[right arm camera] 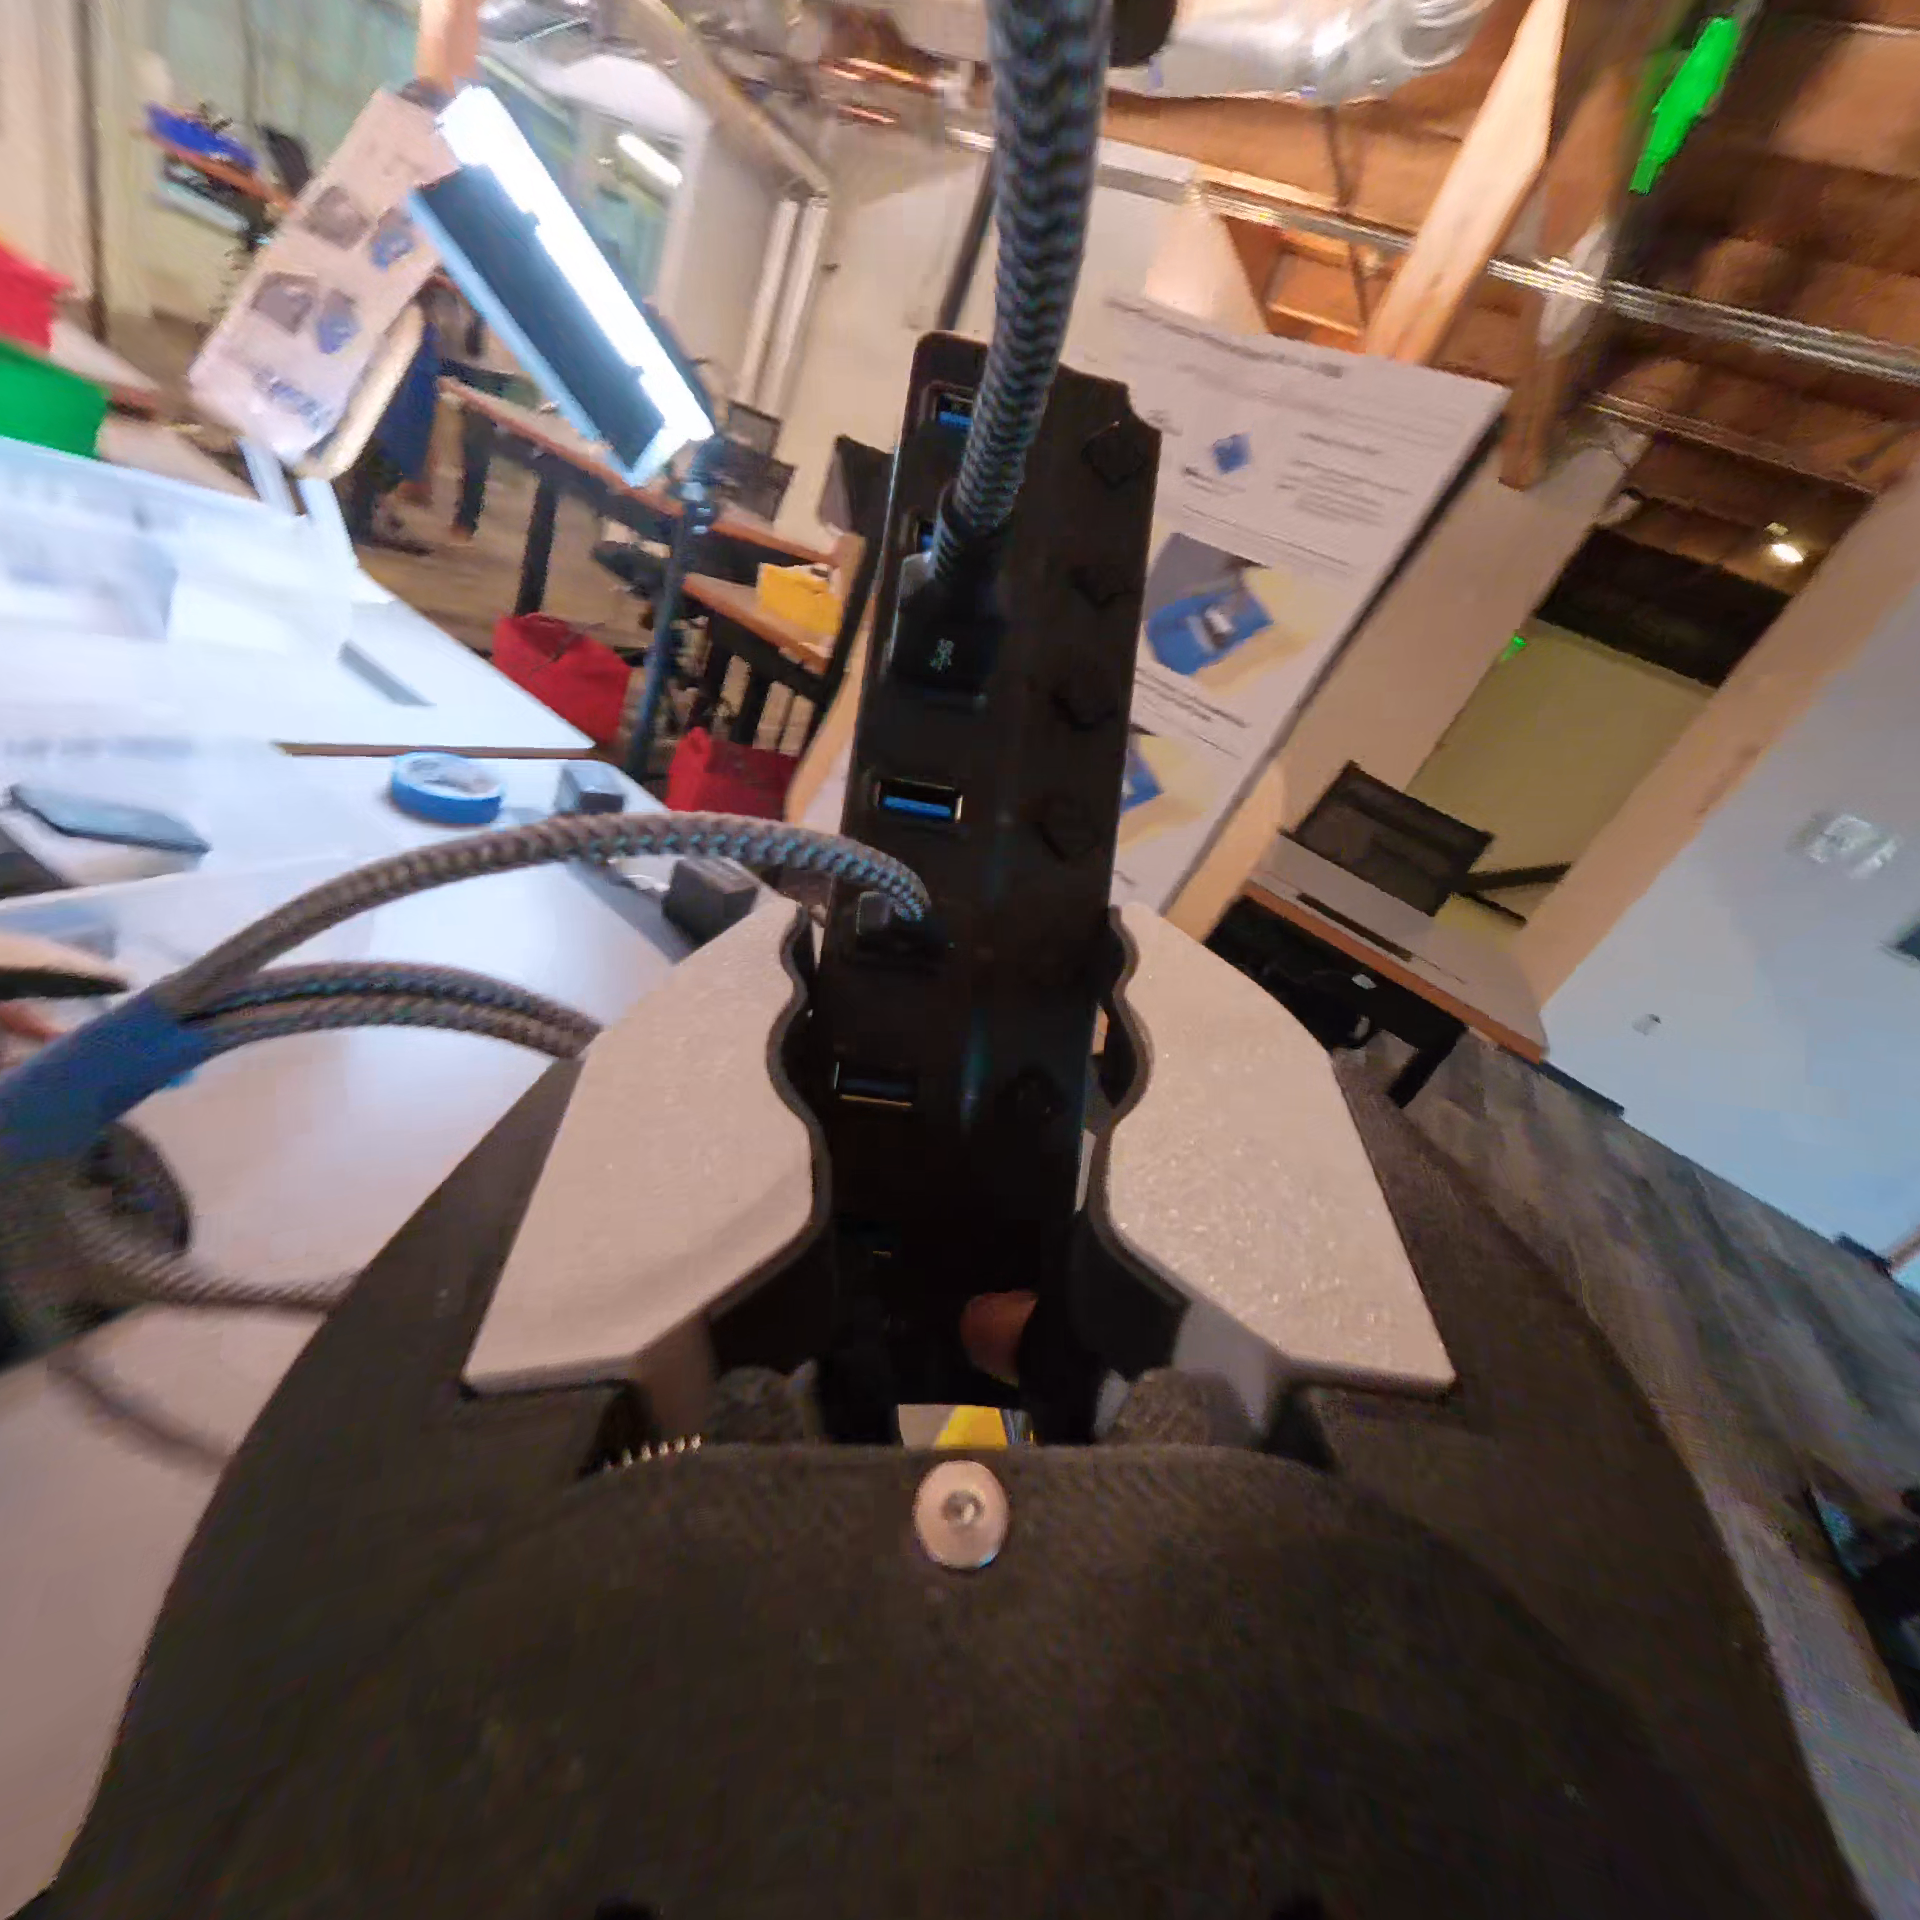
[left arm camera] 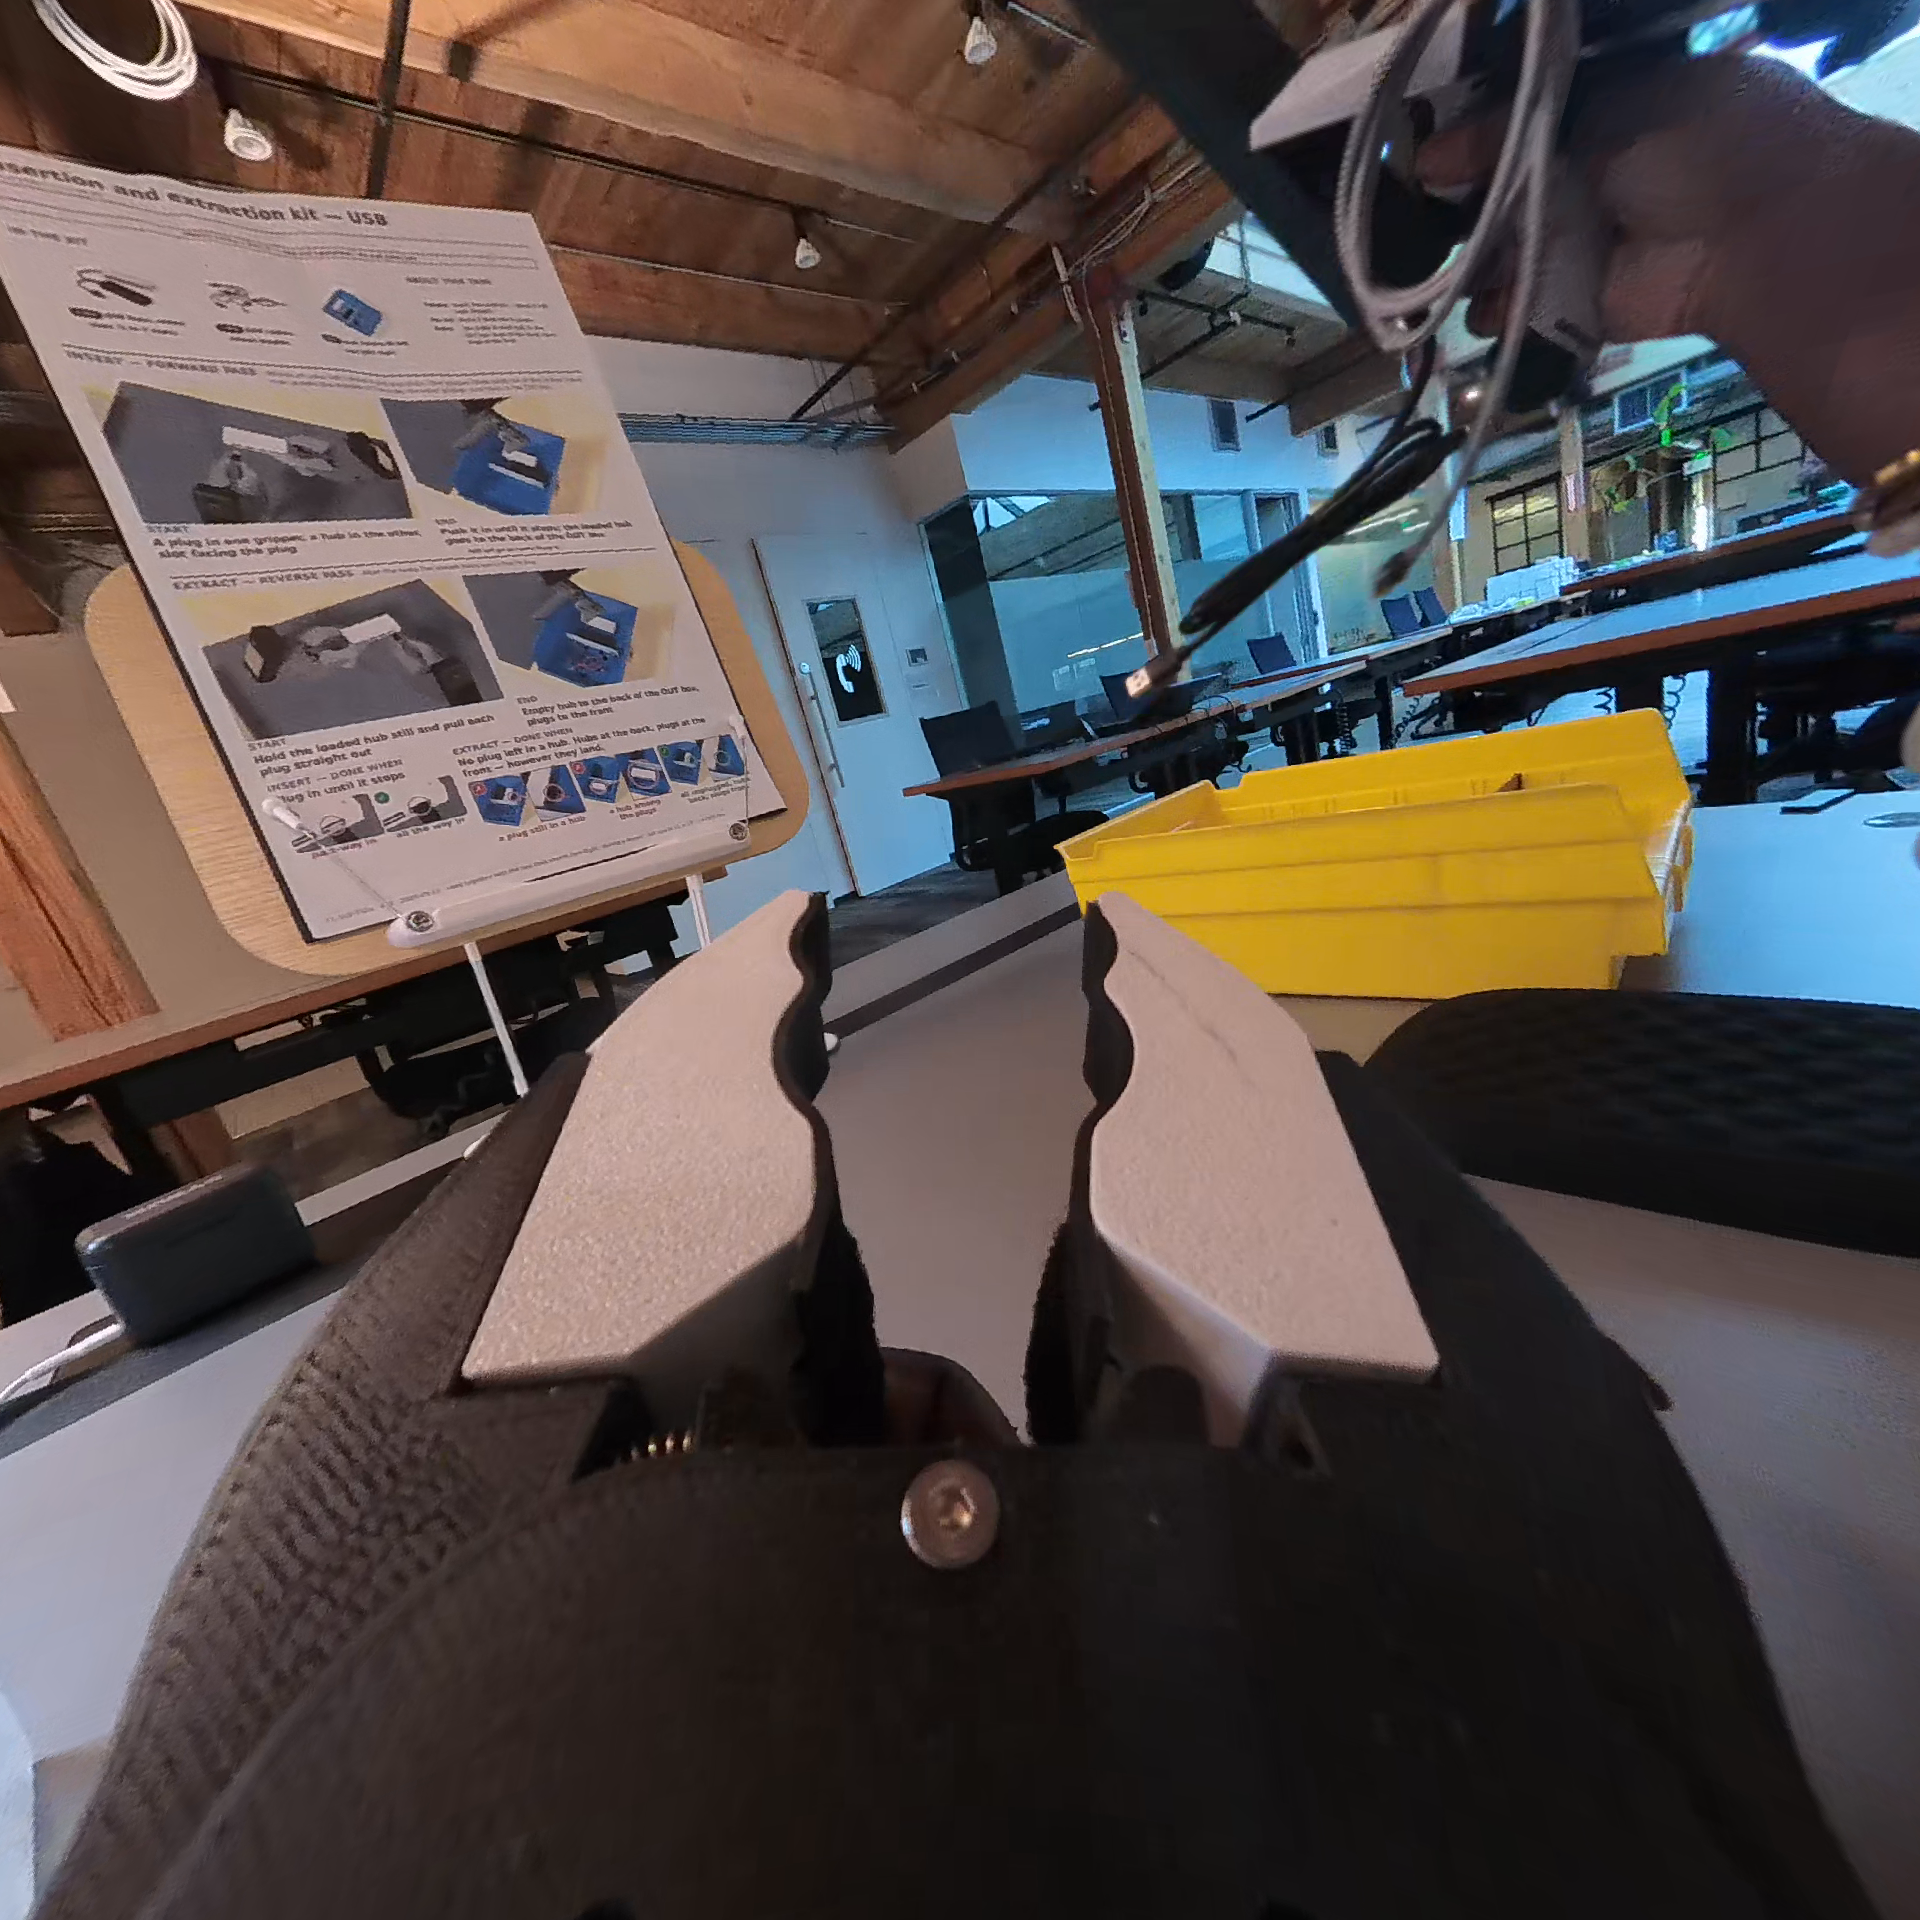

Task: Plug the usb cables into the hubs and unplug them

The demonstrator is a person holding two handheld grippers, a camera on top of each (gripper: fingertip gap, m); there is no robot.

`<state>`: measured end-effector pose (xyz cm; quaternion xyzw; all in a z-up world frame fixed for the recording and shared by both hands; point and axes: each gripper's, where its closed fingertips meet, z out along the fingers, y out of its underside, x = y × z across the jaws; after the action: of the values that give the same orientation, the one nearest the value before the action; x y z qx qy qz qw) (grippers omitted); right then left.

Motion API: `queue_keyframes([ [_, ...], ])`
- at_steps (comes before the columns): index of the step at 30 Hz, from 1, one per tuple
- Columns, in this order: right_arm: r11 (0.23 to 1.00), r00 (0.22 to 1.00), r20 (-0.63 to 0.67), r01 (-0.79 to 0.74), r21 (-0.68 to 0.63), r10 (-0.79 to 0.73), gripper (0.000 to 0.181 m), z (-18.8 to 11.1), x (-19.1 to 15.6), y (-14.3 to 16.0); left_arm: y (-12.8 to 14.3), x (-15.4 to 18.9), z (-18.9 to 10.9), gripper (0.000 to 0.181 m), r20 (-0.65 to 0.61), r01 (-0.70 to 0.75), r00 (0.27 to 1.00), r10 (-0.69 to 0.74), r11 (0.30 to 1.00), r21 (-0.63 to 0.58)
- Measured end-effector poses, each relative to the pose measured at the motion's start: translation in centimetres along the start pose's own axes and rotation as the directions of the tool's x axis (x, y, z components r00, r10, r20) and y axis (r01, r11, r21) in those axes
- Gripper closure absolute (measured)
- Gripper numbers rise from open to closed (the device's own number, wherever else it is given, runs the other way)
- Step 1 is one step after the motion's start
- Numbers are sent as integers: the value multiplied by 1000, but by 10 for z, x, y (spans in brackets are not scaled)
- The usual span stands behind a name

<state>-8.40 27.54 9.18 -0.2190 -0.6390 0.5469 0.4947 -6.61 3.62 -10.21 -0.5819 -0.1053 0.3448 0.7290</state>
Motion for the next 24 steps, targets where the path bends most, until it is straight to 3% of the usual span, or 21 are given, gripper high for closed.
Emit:
queue_keyframes([
  [4,994,982,-165,-98,-56,87,128,-9,60,32,3,-3,0,135,10,11,1000,-11,1000,-14],
  [8,967,925,-332,-231,-109,183,129,-20,103,100,7,-1,1,136,5,-26,1000,26,999,-39],
  [12,929,850,-499,-304,-210,165,128,-35,130,170,13,3,3,135,-5,-77,997,77,994,-76],
  [17,839,815,-574,-367,-402,81,128,-51,129,242,20,7,4,135,-23,-123,992,121,986,-112],
  [24,686,874,-482,-318,-655,-55,128,-50,100,290,23,11,5,135,-42,-159,987,155,979,-126],
])
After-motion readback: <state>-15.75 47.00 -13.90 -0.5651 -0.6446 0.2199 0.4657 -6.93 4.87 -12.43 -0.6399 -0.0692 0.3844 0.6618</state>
